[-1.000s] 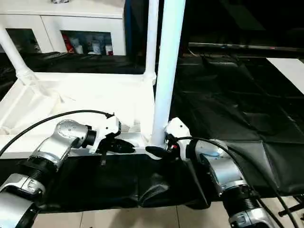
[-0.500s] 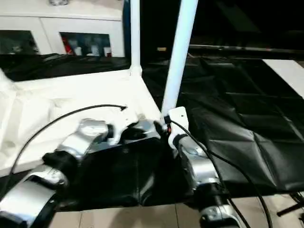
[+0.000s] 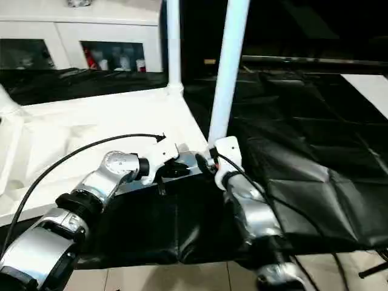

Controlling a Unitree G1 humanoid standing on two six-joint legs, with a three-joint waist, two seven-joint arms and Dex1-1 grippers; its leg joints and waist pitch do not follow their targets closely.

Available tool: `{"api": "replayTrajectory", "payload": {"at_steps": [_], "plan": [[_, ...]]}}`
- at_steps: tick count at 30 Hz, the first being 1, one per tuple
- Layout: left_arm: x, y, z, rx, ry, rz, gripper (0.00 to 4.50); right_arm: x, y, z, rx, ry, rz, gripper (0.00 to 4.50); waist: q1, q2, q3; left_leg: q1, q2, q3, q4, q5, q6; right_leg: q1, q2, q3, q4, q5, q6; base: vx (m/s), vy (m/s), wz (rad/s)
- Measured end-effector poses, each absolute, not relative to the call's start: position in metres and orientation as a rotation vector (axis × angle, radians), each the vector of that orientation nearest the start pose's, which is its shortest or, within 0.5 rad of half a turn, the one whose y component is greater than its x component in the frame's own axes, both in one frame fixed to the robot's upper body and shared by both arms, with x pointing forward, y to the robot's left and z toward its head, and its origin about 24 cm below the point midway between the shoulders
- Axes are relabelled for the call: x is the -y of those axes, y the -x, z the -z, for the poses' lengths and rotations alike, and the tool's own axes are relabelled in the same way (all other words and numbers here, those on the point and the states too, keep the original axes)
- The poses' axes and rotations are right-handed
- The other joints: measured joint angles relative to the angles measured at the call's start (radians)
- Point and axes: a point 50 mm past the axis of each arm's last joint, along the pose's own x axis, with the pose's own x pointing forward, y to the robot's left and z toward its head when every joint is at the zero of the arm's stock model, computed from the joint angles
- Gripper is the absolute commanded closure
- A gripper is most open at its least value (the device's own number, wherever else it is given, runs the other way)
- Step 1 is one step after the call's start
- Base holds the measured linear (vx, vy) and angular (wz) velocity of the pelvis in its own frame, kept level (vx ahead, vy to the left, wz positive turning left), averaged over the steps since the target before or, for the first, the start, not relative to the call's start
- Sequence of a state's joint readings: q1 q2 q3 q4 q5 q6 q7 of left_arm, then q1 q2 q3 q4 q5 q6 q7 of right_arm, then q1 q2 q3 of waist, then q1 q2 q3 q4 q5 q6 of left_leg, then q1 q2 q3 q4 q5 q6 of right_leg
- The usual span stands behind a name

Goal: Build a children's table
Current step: Rotate leg to tighten

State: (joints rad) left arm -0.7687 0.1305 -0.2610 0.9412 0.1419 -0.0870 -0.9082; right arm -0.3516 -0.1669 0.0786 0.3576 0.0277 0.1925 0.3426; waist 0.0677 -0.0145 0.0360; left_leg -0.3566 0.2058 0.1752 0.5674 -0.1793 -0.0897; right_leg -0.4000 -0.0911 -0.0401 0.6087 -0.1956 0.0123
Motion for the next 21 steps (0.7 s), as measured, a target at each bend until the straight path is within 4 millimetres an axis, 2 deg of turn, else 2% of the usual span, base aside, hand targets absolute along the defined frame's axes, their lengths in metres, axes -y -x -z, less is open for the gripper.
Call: {"api": "replayTrajectory", "payload": {"at_steps": [3, 9, 13, 15, 18, 20, 21], "plan": [[-0.074, -0.339, -0.047, -0.270, -0.354, 1.200, 3.78, 0.151, -0.302, -0.039, -0.242, 0.180, -0.475, 0.65, 0.004, -0.006, 0.004, -0.004, 0.001, 0.000, 0.000, 0.000, 0.000, -0.003, 0.001, -0.003, 0.000, -0.001, 0.001, 0.000, 0.000, 0.00], [-0.083, -0.336, -0.053, -0.244, -0.307, 1.227, 3.27, 0.167, -0.282, -0.047, -0.245, 0.205, -0.615, 0.65, 0.007, -0.004, 0.006, -0.011, 0.001, 0.000, 0.001, -0.001, 0.007, -0.006, 0.000, -0.003, -0.006, 0.000, 0.000, 0.000, 0.000, 0.00], [-0.111, -0.337, -0.059, -0.273, -0.299, 1.189, 3.03, 0.176, -0.274, -0.059, -0.232, 0.222, -0.711, 0.65, -0.004, -0.003, 0.007, -0.010, 0.002, 0.000, 0.001, -0.001, 0.007, -0.006, 0.001, -0.004, -0.006, 0.000, 0.000, 0.000, 0.000, 0.00], [-0.123, -0.329, -0.061, -0.297, -0.286, 1.209, 2.75, 0.176, -0.268, -0.063, -0.240, 0.212, -0.783, 0.65, -0.007, -0.003, 0.007, -0.010, 0.002, 0.000, 0.001, -0.003, 0.005, -0.006, 0.001, -0.004, -0.006, 0.000, 0.000, 0.000, 0.000, 0.00], [-0.147, -0.314, -0.058, -0.378, -0.273, 1.235, 2.63, 0.179, -0.263, -0.067, -0.260, 0.193, -0.842, 0.65, -0.010, -0.004, 0.007, -0.009, 0.002, 0.000, 0.001, -0.003, 0.004, -0.006, 0.001, -0.004, -0.006, 0.000, 0.000, 0.000, 0.000, 0.00], [-0.159, -0.303, -0.061, -0.408, -0.262, 1.245, 2.30, 0.174, -0.260, -0.071, -0.256, 0.159, -0.895, 0.65, -0.010, -0.004, 0.008, -0.009, 0.002, 0.000, 0.001, -0.003, 0.004, -0.006, 0.001, -0.004, -0.005, 0.000, 0.000, 0.000, 0.000, 0.00], [-0.163, -0.299, -0.063, -0.423, -0.260, 1.261, 2.30, 0.172, -0.259, -0.073, -0.250, 0.145, -0.914, 0.65, -0.010, -0.004, 0.008, -0.009, 0.002, 0.000, 0.001, -0.003, 0.004, -0.005, 0.001, -0.004, -0.005, 0.000, 0.000, 0.000, 0.000, 0.00]]}}
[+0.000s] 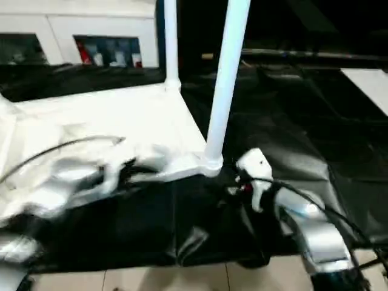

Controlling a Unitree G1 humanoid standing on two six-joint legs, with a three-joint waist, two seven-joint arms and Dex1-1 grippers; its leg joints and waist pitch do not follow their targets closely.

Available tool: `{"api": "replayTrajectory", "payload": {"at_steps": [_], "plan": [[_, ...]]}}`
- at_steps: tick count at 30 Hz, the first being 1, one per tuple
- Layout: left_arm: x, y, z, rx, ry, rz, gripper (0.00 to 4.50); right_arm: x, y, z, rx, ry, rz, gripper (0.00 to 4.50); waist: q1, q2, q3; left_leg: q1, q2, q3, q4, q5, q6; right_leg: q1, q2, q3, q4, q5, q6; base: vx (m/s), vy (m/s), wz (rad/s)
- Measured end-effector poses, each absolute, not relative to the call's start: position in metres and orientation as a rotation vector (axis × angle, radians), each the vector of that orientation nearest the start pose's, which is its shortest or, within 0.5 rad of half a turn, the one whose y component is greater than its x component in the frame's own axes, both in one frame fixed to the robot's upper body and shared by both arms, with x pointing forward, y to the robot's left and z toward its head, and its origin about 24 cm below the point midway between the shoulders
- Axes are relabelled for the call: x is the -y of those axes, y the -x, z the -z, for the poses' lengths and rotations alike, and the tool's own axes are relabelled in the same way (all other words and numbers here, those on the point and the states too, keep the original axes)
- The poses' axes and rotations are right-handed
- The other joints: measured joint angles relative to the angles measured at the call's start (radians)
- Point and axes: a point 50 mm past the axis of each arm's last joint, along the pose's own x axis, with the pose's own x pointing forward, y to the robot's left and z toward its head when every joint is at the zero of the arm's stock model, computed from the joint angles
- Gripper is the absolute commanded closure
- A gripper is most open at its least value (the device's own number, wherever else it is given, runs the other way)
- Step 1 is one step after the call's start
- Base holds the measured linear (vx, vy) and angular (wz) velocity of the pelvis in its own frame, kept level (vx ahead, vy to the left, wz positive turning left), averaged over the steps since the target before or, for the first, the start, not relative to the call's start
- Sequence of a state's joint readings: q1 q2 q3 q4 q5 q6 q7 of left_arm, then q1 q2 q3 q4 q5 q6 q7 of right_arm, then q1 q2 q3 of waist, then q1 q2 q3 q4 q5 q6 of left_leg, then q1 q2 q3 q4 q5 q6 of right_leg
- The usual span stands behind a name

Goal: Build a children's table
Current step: Rotate leg to tighten

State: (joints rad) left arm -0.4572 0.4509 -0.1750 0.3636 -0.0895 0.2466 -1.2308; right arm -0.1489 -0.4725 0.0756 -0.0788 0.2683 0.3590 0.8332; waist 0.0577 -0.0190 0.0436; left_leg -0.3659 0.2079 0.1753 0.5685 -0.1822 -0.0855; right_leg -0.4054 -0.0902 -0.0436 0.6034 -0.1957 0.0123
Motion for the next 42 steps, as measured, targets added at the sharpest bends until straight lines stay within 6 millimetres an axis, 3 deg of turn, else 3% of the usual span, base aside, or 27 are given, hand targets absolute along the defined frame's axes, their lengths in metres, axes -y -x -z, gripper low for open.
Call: {"api": "replayTrajectory", "payload": {"at_steps": [4, 5, 7, 9, 13, 19, 23, 27, 32, 42], "plan": [[-0.175, -0.284, -0.071, -0.463, -0.267, 1.278, 2.01, 0.158, -0.263, -0.071, -0.247, 0.084, -0.961, 0.65, -0.007, -0.004, 0.001, 0.001, 0.001, 0.001, 0.001, 0.000, 0.000, 0.000, 0.001, 0.000, 0.003, 0.000, 0.000, 0.000, 0.000, 0.00], [-0.181, -0.279, -0.074, -0.487, -0.282, 1.264, 1.87, 0.144, -0.269, -0.070, -0.235, 0.054, -0.969, 0.65, -0.023, -0.006, 0.002, 0.001, 0.001, 0.001, 0.001, 0.001, -0.002, -0.001, 0.001, 0.002, 0.007, 0.000, 0.000, 0.000, 0.000, 0.00], [-0.182, -0.270, -0.075, -0.520, -0.284, 1.276, 1.68, 0.124, -0.280, -0.066, -0.216, 0.030, -0.949, 0.65, -0.034, -0.006, 0.002, 0.002, 0.001, 0.000, 0.001, 0.003, -0.004, -0.001, 0.002, 0.003, 0.008, 0.001, -0.002, 0.000, 0.000, 0.00], [-0.181, -0.263, -0.073, -0.546, -0.273, 1.290, 1.47, 0.110, -0.287, -0.063, -0.209, 0.030, -0.939, 0.65, -0.028, -0.006, 0.002, 0.003, 0.001, 0.000, 0.001, 0.003, -0.005, -0.001, 0.002, 0.002, 0.009, 0.001, -0.003, 0.000, 0.000, 0.00], [-0.193, -0.248, -0.075, -0.635, -0.287, 1.263, 1.14, 0.083, -0.299, -0.057, -0.225, 0.004, -0.939, 0.65, -0.018, -0.020, 0.005, 0.006, 0.001, -0.002, 0.001, 0.006, -0.009, -0.001, 0.005, 0.002, 0.010, 0.002, -0.004, 0.000, 0.000, 0.00], [-0.196, -0.249, -0.080, -0.624, -0.335, 1.193, 0.69, 0.058, -0.309, -0.068, -0.169, 0.005, -0.989, 0.65, -0.011, -0.029, 0.006, 0.002, 0.001, -0.001, 0.001, 0.006, -0.009, -0.001, 0.005, 0.003, 0.009, 0.002, -0.004, 0.000, 0.000, 0.00], [-0.210, -0.247, -0.075, -0.684, -0.425, 1.087, 0.46, 0.060, -0.325, -0.066, -0.156, -0.008, -0.852, 0.65, -0.016, -0.040, 0.006, 0.003, 0.002, -0.002, 0.002, 0.007, -0.011, -0.001, 0.009, 0.002, 0.010, 0.003, -0.005, 0.000, 0.000, 0.00], [-0.216, -0.247, -0.075, -0.725, -0.503, 1.041, 0.18, 0.066, -0.339, -0.065, -0.155, -0.072, -0.672, 0.65, -0.012, -0.041, 0.005, 0.004, 0.002, -0.003, 0.002, 0.009, -0.014, -0.001, 0.010, 0.002, 0.011, 0.003, -0.006, 0.000, 0.000, 0.00], [-0.217, -0.246, -0.072, -0.742, -0.565, 1.021, 0.04, 0.092, -0.353, -0.058, -0.177, -0.179, -0.426, 0.65, 0.006, -0.041, 0.005, 0.005, 0.002, -0.004, 0.003, 0.009, -0.015, 0.000, 0.011, 0.004, 0.013, 0.004, -0.007, 0.000, 0.000, 0.00], [-0.218, -0.249, -0.072, -0.731, -0.640, 0.986, 0.04, 0.150, -0.365, -0.050, -0.180, -0.197, -0.117, 0.65, 0.000, -0.041, 0.005, 0.006, 0.002, -0.004, 0.009, 0.010, -0.015, 0.000, 0.011, 0.005, 0.020, 0.004, -0.006, 0.000, 0.000, 0.00]]}}
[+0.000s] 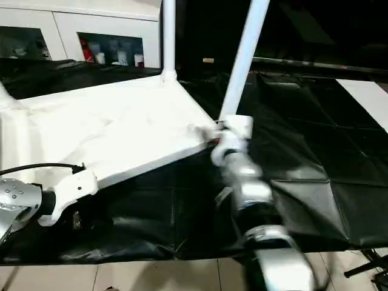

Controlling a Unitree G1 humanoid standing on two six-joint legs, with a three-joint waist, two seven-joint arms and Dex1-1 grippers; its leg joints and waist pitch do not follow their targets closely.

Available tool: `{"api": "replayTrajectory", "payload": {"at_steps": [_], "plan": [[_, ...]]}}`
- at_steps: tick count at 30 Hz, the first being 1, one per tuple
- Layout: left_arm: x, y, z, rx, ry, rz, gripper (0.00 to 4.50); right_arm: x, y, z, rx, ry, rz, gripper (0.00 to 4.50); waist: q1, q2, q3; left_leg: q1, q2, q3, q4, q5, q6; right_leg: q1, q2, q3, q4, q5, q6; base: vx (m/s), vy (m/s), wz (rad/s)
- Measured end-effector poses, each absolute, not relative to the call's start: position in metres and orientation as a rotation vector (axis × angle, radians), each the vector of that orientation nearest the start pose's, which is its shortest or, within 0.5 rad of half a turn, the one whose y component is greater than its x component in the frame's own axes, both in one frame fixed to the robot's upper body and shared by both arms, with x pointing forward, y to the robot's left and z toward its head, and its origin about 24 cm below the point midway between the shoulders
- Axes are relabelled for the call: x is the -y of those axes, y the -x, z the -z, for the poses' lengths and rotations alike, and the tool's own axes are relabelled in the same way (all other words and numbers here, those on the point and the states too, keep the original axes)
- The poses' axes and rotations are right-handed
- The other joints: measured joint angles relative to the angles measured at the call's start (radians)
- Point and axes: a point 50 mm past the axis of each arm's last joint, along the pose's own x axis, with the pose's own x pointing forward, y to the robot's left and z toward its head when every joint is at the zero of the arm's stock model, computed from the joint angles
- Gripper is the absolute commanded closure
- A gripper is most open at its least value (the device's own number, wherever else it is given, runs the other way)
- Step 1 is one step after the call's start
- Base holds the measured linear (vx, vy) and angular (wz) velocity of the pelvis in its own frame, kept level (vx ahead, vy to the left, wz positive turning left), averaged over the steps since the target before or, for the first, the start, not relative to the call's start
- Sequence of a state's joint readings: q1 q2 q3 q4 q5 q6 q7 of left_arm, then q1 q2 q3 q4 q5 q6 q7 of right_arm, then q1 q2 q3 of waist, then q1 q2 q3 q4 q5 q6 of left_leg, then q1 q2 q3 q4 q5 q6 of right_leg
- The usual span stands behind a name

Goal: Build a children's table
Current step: Rotate leg to tighten, then rotate table base

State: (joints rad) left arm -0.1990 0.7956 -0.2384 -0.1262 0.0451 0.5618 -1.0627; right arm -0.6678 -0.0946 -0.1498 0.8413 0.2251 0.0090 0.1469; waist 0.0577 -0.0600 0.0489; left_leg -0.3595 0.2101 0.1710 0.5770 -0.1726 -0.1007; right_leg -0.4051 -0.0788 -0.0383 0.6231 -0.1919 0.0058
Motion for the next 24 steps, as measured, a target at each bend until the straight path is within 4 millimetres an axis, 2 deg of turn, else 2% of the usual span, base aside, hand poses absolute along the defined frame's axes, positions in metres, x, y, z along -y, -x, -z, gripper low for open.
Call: {"api": "replayTrajectory", "payload": {"at_steps": [3, 6, 8, 11, 13, 15, 19, 24], "plan": [[-0.219, -0.249, -0.073, -0.731, -0.653, 0.977, 0.04, 0.148, -0.365, -0.051, -0.164, -0.168, -0.153, 0.65, -0.009, 0.001, 0.001, 0.002, 0.001, -0.001, 0.001, 0.000, 0.000, -0.001, 0.002, 0.001, 0.004, 0.000, 0.000, 0.000, 0.000, 0.00], [-0.218, -0.250, -0.072, -0.717, -0.661, 0.964, 0.04, 0.128, -0.363, -0.054, -0.147, -0.094, -0.325, 0.65, -0.022, 0.001, 0.001, 0.002, 0.001, -0.002, 0.001, 0.000, 0.000, -0.001, 0.003, 0.001, 0.005, 0.001, -0.001, 0.000, 0.000, 0.00], [-0.214, -0.252, -0.070, -0.687, -0.652, 0.953, 0.01, 0.115, -0.361, -0.054, -0.140, -0.074, -0.432, 0.48, -0.023, -0.002, 0.001, 0.002, 0.001, -0.002, 0.001, 0.000, 0.000, -0.001, 0.002, 0.000, 0.005, 0.001, -0.001, 0.000, 0.000, 0.00], [-0.207, -0.254, -0.068, -0.627, -0.604, 0.935, 0.00, 0.105, -0.360, -0.058, -0.128, -0.077, -0.490, 0.38, -0.019, -0.010, 0.001, -0.001, 0.003, -0.002, 0.004, 0.000, 0.000, -0.002, 0.002, 0.000, 0.005, 0.001, -0.002, 0.000, 0.000, 0.00], [-0.203, -0.253, -0.066, -0.579, -0.558, 0.907, 0.00, 0.101, -0.365, -0.065, -0.106, -0.078, -0.498, 0.11, -0.019, -0.018, 0.000, -0.006, 0.003, -0.002, 0.008, 0.000, 0.000, -0.005, 0.002, 0.000, 0.006, 0.001, -0.002, 0.000, 0.000, 0.00], [-0.202, -0.250, -0.065, -0.545, -0.526, 0.882, 0.00, 0.098, -0.370, -0.072, -0.085, -0.073, -0.503, 0.04, -0.019, -0.032, 0.001, -0.009, 0.004, -0.002, 0.009, 0.000, 0.000, -0.008, 0.003, -0.001, 0.007, 0.001, -0.002, 0.000, 0.000, 0.00], [-0.201, -0.231, -0.057, -0.505, -0.485, 0.841, 0.00, 0.096, -0.383, -0.088, -0.059, -0.056, -0.496, 0.04, -0.023, -0.057, 0.000, -0.012, 0.010, 0.000, 0.009, 0.000, 0.000, -0.013, 0.004, -0.001, 0.007, 0.001, -0.002, 0.000, 0.000, 0.00], [-0.199, -0.213, -0.058, -0.481, -0.461, 0.825, 0.00, 0.093, -0.393, -0.100, -0.039, -0.050, -0.450, 0.04, -0.016, -0.077, 0.004, -0.012, 0.014, 0.000, 0.010, 0.000, 0.000, -0.014, 0.007, -0.002, 0.008, 0.001, -0.002, 0.000, 0.000, 0.00]]}}
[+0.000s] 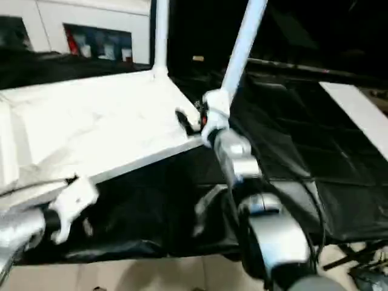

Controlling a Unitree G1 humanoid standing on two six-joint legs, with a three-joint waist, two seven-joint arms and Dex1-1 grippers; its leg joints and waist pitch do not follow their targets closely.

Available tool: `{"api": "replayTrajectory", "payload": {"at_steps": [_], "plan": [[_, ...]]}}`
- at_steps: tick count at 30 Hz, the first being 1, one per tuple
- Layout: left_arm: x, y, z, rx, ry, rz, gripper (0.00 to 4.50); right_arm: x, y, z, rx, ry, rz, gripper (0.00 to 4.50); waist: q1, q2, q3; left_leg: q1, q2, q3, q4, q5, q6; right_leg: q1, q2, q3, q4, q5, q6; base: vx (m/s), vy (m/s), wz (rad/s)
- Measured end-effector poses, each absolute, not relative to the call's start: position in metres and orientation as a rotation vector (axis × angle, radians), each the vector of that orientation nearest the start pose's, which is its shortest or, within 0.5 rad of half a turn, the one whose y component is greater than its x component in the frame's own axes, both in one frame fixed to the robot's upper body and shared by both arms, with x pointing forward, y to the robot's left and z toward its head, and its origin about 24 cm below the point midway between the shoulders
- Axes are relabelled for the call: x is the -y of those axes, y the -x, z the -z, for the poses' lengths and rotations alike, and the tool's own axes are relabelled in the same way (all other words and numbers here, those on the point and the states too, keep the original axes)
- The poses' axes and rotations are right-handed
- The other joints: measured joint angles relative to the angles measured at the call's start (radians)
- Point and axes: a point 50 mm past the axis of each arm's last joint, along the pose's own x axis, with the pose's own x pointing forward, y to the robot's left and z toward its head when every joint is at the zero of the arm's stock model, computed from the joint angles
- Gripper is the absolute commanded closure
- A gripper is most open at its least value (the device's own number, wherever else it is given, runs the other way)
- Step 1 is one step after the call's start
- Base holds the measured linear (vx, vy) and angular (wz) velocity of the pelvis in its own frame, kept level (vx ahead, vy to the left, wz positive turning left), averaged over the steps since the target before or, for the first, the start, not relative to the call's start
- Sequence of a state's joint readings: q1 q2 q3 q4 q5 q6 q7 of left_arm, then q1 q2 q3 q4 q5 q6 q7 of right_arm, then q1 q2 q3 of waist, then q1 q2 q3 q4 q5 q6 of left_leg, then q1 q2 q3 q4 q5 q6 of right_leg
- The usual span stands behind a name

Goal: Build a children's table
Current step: Rotate table base

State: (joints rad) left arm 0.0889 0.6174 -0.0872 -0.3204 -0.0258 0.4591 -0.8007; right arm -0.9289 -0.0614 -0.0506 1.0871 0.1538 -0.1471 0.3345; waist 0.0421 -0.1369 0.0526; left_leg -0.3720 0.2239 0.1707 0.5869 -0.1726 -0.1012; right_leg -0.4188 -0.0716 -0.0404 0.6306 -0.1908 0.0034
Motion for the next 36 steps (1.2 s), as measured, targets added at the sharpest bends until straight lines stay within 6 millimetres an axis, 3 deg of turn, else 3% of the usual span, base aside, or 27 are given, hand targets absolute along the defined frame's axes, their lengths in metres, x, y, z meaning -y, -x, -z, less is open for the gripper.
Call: {"api": "replayTrajectory", "payload": {"at_steps": [6, 12, 15, 22, 25, 28, 33, 36], "plan": [[-0.208, -0.200, -0.063, -0.498, -0.487, 0.761, 0.00, 0.107, -0.404, -0.109, -0.053, -0.139, -0.245, 0.04, 0.019, -0.004, 0.007, -0.001, 0.000, 0.000, 0.001, 0.000, 0.000, 0.000, 0.000, 0.000, 0.000, 0.000, 0.000, 0.000, 0.000, 0.00], [-0.216, -0.204, -0.067, -0.475, -0.523, 0.663, 0.00, 0.126, -0.407, -0.108, -0.063, -0.260, -0.061, 0.04, 0.049, -0.004, 0.009, -0.002, -0.001, 0.000, 0.001, 0.000, 0.000, 0.000, -0.001, 0.000, -0.001, -0.001, 0.001, 0.000, 0.000, 0.00], [-0.216, -0.205, -0.066, -0.468, -0.524, 0.643, 0.00, 0.134, -0.407, -0.106, -0.071, -0.275, 0.001, 0.04, 0.056, -0.005, 0.009, -0.002, -0.001, 0.000, 0.002, 0.000, 0.000, 0.001, -0.001, -0.001, 0.000, -0.001, 0.001, 0.000, 0.000, 0.00], [-0.221, -0.209, -0.069, -0.448, -0.576, 0.613, 0.00, 0.175, -0.404, -0.101, -0.082, -0.279, 0.196, 0.04, 0.075, -0.008, 0.006, -0.003, -0.001, 0.001, 0.005, 0.000, 0.000, 0.003, -0.003, -0.001, 0.001, -0.001, 0.001, 0.000, 0.000, 0.00], [-0.225, -0.212, -0.070, -0.443, -0.589, 0.596, 0.00, 0.196, -0.402, -0.102, -0.073, -0.262, 0.252, 0.04, 0.070, -0.009, 0.005, -0.003, -0.001, 0.001, 0.005, 0.000, 0.000, 0.003, -0.002, -0.001, 0.002, -0.001, 0.001, 0.000, 0.000, 0.00], [-0.231, -0.213, -0.071, -0.437, -0.564, 0.584, 0.00, 0.202, -0.402, -0.105, -0.050, -0.262, 0.190, 0.04, 0.056, -0.006, 0.006, -0.002, -0.001, 0.001, 0.006, 0.000, 0.000, 0.002, 0.000, -0.001, 0.003, -0.001, 0.001, 0.000, 0.000, 0.00], [-0.244, -0.207, -0.085, -0.418, -0.423, 0.677, 0.00, 0.171, -0.399, -0.098, -0.047, -0.161, -0.178, 0.04, 0.021, 0.000, 0.007, -0.001, 0.002, 0.000, 0.007, 0.000, -0.001, 0.001, 0.004, 0.000, 0.005, 0.000, -0.001, 0.000, 0.000, 0.00], [-0.255, -0.204, -0.092, -0.425, -0.370, 0.707, 0.00, 0.156, -0.390, -0.081, -0.093, -0.092, -0.336, 0.04, 0.019, 0.006, 0.011, -0.001, 0.003, -0.001, 0.007, 0.001, -0.001, 0.000, 0.005, 0.000, 0.005, 0.001, -0.002, 0.000, 0.000, 0.00]]}}
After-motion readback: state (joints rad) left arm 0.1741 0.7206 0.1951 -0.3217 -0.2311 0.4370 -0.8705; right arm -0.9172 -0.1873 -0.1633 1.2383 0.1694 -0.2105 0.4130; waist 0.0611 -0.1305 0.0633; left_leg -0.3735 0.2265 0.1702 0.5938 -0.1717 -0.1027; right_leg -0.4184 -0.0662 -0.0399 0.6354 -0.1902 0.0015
